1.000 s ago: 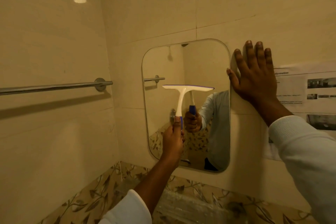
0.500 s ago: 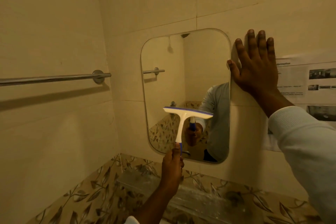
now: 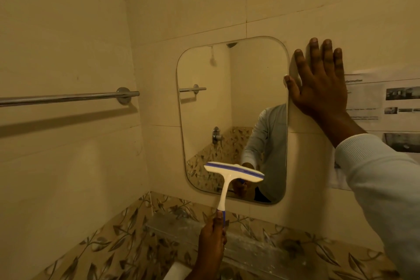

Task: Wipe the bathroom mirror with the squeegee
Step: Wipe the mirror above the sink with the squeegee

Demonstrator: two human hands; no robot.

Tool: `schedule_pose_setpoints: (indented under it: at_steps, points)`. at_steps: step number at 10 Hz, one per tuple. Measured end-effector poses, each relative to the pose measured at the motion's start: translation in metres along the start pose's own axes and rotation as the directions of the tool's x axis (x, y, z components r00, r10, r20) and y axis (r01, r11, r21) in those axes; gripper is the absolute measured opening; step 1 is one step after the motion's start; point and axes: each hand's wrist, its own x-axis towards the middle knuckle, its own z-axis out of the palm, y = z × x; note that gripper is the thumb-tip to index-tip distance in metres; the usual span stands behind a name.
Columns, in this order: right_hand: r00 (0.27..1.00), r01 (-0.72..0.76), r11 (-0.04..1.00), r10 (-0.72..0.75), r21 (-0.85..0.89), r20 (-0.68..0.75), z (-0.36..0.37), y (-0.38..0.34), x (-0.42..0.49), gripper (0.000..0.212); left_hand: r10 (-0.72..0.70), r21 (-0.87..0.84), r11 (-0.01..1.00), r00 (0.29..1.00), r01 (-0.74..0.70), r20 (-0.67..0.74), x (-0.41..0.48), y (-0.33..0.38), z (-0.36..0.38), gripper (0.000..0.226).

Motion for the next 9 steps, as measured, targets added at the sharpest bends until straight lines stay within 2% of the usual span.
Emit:
schedule_pose_setpoints:
  at_steps: [4, 5, 6, 7, 8, 9]
  points:
    - [1.0, 0.006, 1.0, -0.006, 0.014, -0.001, -0.001, 0.0, 0.0, 0.073, -0.111, 0.1, 0.988, 0.992, 0.117, -0.061, -0.007, -0.033, -0.009, 0.05]
    - [1.0, 0.007, 1.0, -0.007, 0.003, 0.003, -0.001, 0.0, 0.001, 0.073, -0.151, 0.081, 0.985, 0.988, 0.154, -0.042, -0.016, -0.028, -0.019, 0.066]
    - [1.0, 0.007, 1.0, -0.007, -0.005, -0.003, 0.0, 0.002, 0.001, 0.074, -0.114, 0.038, 0.993, 0.989, 0.111, 0.092, -0.026, -0.012, -0.024, 0.063]
    - [1.0, 0.01, 1.0, -0.01, -0.02, -0.014, 0.001, 0.002, 0.0, 0.074, -0.031, -0.056, 0.998, 0.998, 0.029, -0.051, -0.027, 0.021, -0.004, 0.049]
    - [1.0, 0.017, 0.999, -0.017, -0.027, -0.014, 0.001, 0.001, 0.0, 0.074, 0.201, -0.073, 0.977, 0.98, -0.201, 0.001, -0.044, 0.094, 0.024, 0.054]
    - [1.0, 0.02, 1.0, -0.021, -0.019, -0.011, 0.001, 0.002, 0.001, 0.074, 0.39, -0.051, 0.92, 0.92, -0.388, 0.042, -0.045, 0.181, 0.045, 0.059]
